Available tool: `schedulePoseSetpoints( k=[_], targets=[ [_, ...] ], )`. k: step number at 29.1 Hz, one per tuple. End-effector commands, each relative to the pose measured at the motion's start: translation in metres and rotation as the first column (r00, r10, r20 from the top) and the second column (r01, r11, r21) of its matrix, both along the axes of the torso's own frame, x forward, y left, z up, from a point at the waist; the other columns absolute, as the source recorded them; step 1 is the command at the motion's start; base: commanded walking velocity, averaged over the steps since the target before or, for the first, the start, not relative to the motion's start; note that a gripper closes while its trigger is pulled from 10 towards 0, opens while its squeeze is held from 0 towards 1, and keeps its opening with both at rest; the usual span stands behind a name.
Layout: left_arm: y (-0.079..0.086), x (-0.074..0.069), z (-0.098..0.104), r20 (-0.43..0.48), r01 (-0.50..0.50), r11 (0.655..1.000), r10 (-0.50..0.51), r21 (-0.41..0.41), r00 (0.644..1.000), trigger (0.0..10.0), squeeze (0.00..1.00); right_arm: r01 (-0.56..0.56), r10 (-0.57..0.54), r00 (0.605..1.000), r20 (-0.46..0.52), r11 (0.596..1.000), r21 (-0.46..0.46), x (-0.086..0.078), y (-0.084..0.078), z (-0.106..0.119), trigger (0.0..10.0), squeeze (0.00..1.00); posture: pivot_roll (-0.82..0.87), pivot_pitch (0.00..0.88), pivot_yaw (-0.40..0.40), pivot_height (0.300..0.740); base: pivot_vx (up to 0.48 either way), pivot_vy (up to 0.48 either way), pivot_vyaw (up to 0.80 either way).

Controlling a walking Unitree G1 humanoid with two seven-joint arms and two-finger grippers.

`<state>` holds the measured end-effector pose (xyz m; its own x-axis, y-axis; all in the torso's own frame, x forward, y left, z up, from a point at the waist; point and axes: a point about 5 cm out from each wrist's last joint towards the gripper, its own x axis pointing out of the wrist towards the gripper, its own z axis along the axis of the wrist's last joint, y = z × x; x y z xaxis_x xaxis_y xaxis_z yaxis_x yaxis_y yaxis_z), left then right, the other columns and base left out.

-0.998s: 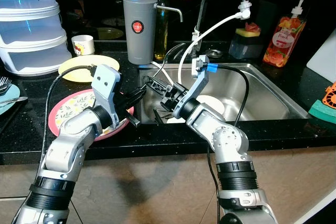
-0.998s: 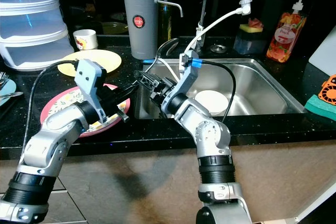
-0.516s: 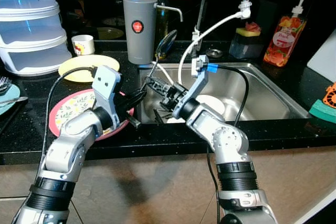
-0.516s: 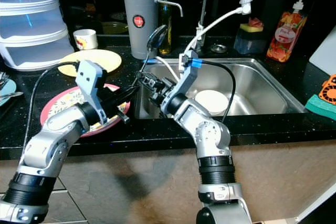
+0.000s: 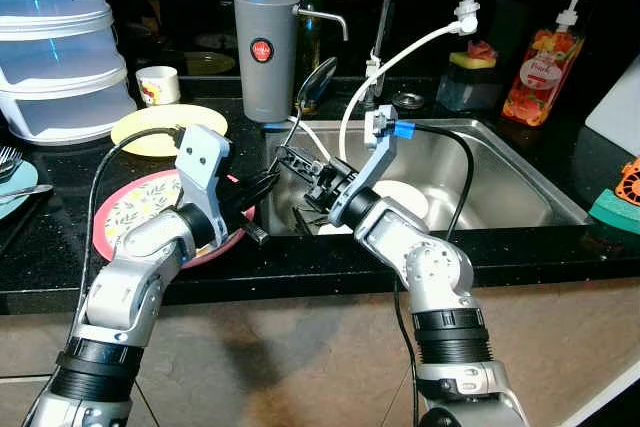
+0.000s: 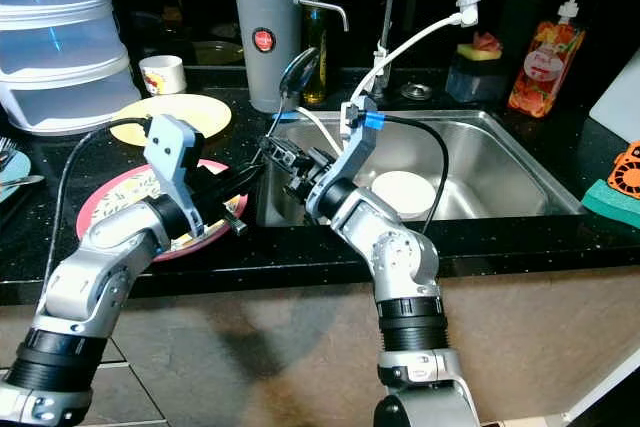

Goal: Kitchen organization

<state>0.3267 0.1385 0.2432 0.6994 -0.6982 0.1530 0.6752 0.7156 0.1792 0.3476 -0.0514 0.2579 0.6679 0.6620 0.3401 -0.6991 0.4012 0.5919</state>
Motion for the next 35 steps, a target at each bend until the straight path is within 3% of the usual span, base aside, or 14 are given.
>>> schedulePoseSetpoints(
  k=[1, 4, 17, 18, 19, 24, 27, 28, 29, 30, 32, 33, 35],
  targets=[
    [-0.001, -0.001, -0.008, -0.041, 0.012, 1.0, -0.012, 0.0, 0.999, 0.0, 0.0, 0.018, -0.024, 0.999, 0.032, 0.983, 0.183, 0.0, -0.008, 0.023, 0.0, 0.0, 0.06, 0.0, -0.007, 0.74, 0.0, 0.0, 0.0],
    [-0.001, 0.0, -0.007, -0.041, 0.011, 1.0, -0.011, -0.005, 0.999, 0.0, 0.0, 0.014, -0.021, 0.999, 0.033, 0.979, 0.202, 0.001, -0.011, 0.025, 0.0, 0.0, 0.06, 0.0, -0.007, 0.74, 0.0, 0.0, 0.0],
    [-0.003, -0.001, -0.007, -0.04, 0.014, 1.0, -0.014, -0.01, 0.999, 0.0, 0.0, 0.004, -0.01, 0.999, 0.039, 0.99, 0.139, 0.0, -0.005, 0.02, 0.0, 0.0, 0.07, 0.0, -0.008, 0.74, 0.0, 0.0, 0.0],
    [-0.002, 0.0, -0.007, -0.038, -0.001, 1.0, 0.001, -0.008, 0.999, 7.8, 0.08, 0.006, -0.012, 0.999, 0.039, 0.991, 0.136, 0.0, -0.005, 0.02, 0.0, 0.0, 0.07, 0.0, -0.008, 0.74, 0.0, 0.0, 0.0],
    [-0.003, 0.0, -0.007, -0.041, 0.001, 1.0, -0.001, -0.015, 0.999, 10.0, 1.0, 0.01, -0.016, 0.999, 0.04, 0.991, 0.132, 0.001, -0.005, 0.02, 0.0, 0.0, 0.06, 0.0, -0.007, 0.74, 0.0, 0.0, 0.0],
    [-0.003, 0.001, -0.007, -0.041, 0.0, 1.0, 0.0, -0.016, 0.999, 10.0, 1.0, 0.035, -0.039, 0.999, 0.036, 0.992, 0.121, 0.003, -0.008, 0.018, 0.0, 0.0, 0.06, 0.0, -0.007, 0.74, 0.0, 0.0, 0.0],
    [0.0, 0.004, -0.009, -0.038, -0.049, 0.999, 0.049, 0.008, 0.998, 10.0, 1.0, 0.105, -0.108, 0.994, 0.026, 0.99, 0.097, 0.01, -0.015, 0.013, 0.0, 0.0, 0.06, 0.0, -0.007, 0.74, 0.0, 0.0, 0.0],
    [0.002, 0.004, -0.011, -0.043, -0.058, 0.998, 0.059, 0.019, 0.997, 10.0, 0.06, 0.137, -0.14, 0.99, 0.025, 0.987, 0.087, 0.013, -0.019, 0.012, 0.0, 0.0, 0.06, 0.0, -0.007, 0.74, 0.0, 0.0, 0.0],
    [0.003, 0.005, -0.012, -0.048, -0.062, 0.998, 0.064, 0.027, 0.997, 10.0, 0.0, 0.177, -0.18, 0.983, 0.025, 0.982, 0.071, 0.017, -0.023, 0.011, 0.0, 0.0, 0.06, 0.0, -0.006, 0.74, 0.0, 0.0, 0.0],
    [0.003, 0.005, -0.012, -0.048, -0.062, 0.998, 0.064, 0.027, 0.997, 10.0, 0.0, 0.177, -0.18, 0.983, 0.025, 0.982, 0.071, 0.017, -0.023, 0.011, 0.0, 0.0, 0.06, 0.0, -0.006, 0.74, 0.0, 0.0, 0.0],
    [0.008, 0.005, -0.015, -0.06, -0.084, 0.995, 0.087, 0.058, 0.994, 10.0, 0.0, 0.356, -0.356, 0.934, 0.034, 0.935, -0.001, 0.032, -0.044, 0.005, 0.0, 0.0, 0.07, 0.0, -0.006, 0.74, 0.0, 0.0, 0.0],
    [0.008, 0.005, -0.015, -0.06, -0.084, 0.995, 0.087, 0.058, 0.994, 10.0, 0.0, 0.356, -0.356, 0.934, 0.034, 0.935, -0.001, 0.032, -0.044, 0.005, 0.0, 0.0, 0.07, 0.0, -0.006, 0.74, 0.0, 0.0, 0.0],
    [0.012, 0.006, -0.017, -0.065, -0.102, 0.991, 0.107, 0.081, 0.992, 10.0, 0.0, 0.47, -0.468, 0.882, 0.052, 0.881, -0.06, 0.042, -0.062, 0.0, 0.0, 0.0, 0.07, 0.0, -0.008, 0.74, 0.0, 0.0, 0.0]
  ],
)
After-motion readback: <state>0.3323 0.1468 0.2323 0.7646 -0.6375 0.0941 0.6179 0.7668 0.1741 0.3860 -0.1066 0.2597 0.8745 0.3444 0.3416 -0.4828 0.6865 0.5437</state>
